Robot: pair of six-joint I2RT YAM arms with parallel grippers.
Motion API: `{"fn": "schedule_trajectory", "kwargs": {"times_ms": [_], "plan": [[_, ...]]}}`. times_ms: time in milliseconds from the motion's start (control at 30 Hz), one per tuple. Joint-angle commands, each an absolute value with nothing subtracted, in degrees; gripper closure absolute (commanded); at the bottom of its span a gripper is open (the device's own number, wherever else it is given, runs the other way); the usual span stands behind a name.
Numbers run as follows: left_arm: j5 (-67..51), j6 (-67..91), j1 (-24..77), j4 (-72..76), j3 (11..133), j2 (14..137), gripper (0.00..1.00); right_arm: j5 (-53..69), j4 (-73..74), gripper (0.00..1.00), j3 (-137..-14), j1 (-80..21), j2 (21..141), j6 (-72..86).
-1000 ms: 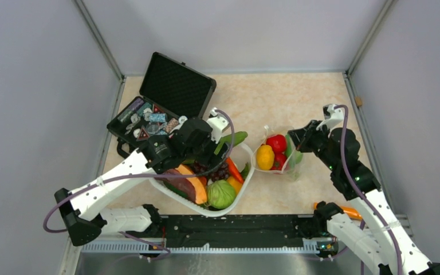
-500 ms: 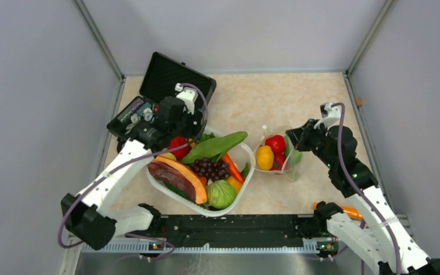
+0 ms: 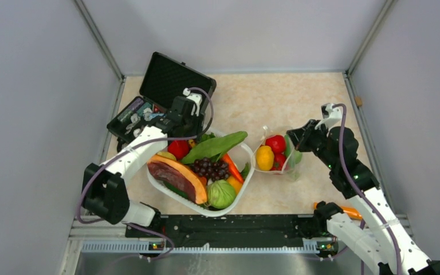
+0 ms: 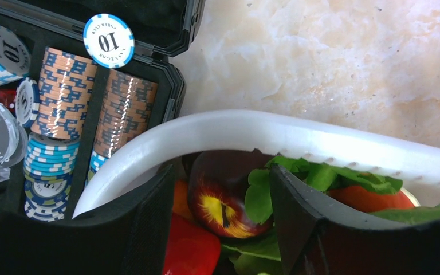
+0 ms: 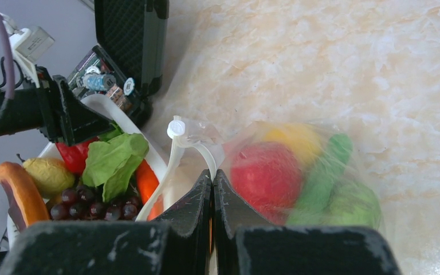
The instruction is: Place the food in the zip-top bag and seal the zipper
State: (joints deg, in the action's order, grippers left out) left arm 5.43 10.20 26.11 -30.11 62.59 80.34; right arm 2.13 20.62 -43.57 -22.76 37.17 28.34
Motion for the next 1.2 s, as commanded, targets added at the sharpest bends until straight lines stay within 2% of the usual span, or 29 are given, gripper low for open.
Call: {"fn": "schedule_trajectory", "kwargs": {"times_ms": [0,300,667,800,900,1000,1167], "plan": [[5.5,9.3,26.0,-33.8,66.7,83.8,0.38,1.7,17.4,1.0,-44.9,-23.0,36.6,28.4],[-2.4,7.8,26.1,-37.7,64.7,85.7,0.26,1.3,17.3,1.0,-44.6,-23.0,36.7,28.5],[2.9,8.5,26.1,-41.0,64.9,89.4,0.29,1.7,17.2,1.0,-44.6,-22.9,37.0,28.6],[1.3,8.6,26.4,-40.8,65.1,91.2,0.3,1.8,17.0,1.0,-44.3,-23.0,37.0,28.7],[1.5,8.8,26.9,-40.3,64.6,90.8,0.39,1.5,17.3,1.0,-44.4,-23.0,36.8,28.6],[1.7,9.3,26.9,-39.8,64.5,88.8,0.59,0.6,17.5,1.0,-44.6,-23.0,36.1,28.7],[2.0,9.6,27.2,-38.9,65.4,83.0,0.74,0.3,17.4,1.0,-44.5,-23.0,35.9,28.7]]}}
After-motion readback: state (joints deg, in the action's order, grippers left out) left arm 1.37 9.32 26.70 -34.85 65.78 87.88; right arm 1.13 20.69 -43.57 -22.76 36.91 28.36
